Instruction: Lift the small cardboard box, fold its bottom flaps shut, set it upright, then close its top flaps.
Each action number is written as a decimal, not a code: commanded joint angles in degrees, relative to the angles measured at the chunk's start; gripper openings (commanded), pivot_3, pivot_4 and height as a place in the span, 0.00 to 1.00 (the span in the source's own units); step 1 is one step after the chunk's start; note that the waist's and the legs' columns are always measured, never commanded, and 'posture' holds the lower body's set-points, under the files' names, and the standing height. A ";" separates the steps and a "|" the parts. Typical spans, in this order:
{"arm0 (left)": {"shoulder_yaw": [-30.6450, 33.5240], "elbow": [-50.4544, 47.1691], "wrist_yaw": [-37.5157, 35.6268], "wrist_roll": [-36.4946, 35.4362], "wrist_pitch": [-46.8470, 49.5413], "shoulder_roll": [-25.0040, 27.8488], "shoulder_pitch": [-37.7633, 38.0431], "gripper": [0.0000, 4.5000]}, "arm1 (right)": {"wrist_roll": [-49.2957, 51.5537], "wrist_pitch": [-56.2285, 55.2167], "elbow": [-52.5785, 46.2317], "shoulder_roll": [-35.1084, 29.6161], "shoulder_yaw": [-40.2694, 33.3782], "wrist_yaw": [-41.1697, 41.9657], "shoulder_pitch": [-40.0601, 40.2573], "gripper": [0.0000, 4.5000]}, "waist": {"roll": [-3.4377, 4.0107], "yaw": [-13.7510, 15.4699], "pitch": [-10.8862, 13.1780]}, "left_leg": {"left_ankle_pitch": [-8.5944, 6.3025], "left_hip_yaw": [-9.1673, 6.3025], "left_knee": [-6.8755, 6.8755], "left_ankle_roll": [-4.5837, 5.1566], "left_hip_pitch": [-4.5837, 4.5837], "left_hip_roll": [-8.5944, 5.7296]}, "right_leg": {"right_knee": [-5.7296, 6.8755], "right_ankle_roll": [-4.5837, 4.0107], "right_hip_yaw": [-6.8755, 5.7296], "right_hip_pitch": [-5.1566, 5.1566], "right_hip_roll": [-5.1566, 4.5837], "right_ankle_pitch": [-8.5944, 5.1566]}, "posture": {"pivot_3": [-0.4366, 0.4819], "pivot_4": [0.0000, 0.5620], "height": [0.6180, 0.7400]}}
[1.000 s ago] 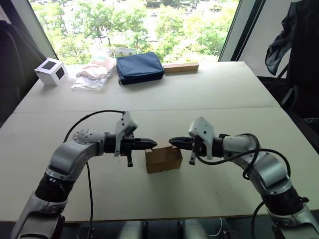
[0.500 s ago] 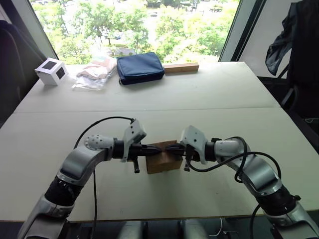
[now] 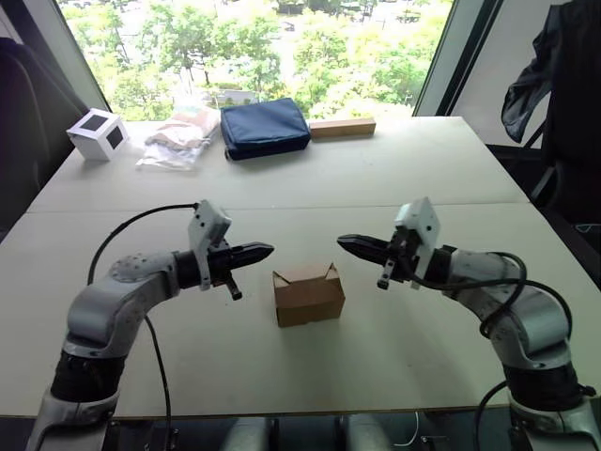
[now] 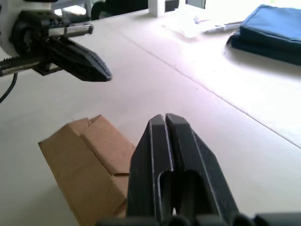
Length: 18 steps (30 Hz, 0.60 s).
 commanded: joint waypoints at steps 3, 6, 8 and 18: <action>8.58 -7.48 -0.11 -4.32 2.83 4.93 12.03 0.01 | 2.51 2.07 -5.17 -5.41 -5.38 0.20 11.13 0.00 | 0.02 0.00 0.00 | 0.00 0.01 -0.14 0.00 0.05 0.00 | -0.06 -0.02 0.02 0.01 -0.05 -0.01 | 0.48 0.27 1.00; 8.73 -10.04 -1.87 -2.62 0.61 7.76 19.60 0.01 | -1.97 -0.81 -5.01 -8.50 -3.98 0.06 18.50 0.00 | 0.01 0.15 -0.01 | 0.00 0.05 -0.17 0.00 0.06 0.00 | -0.09 -0.02 0.02 0.02 -0.12 -0.01 | 0.48 0.27 1.00; 9.41 -10.12 -1.49 -3.08 0.60 7.93 22.19 0.01 | -2.01 -1.65 -4.58 -8.41 -4.43 -0.22 20.71 0.00 | 0.05 0.29 -0.02 | 0.00 0.05 -0.19 -0.01 0.10 -0.01 | -0.12 -0.05 0.01 0.09 -0.16 -0.03 | 0.48 0.27 1.00; 12.98 -11.01 1.05 -9.73 2.02 5.74 27.22 0.01 | 0.46 -2.15 -1.16 -8.84 -5.02 1.64 19.98 0.00 | 0.06 1.23 -0.03 | 0.01 0.09 -0.49 -0.03 0.16 -0.01 | -0.48 -0.03 0.00 0.13 -0.18 -0.02 | 0.48 0.27 1.00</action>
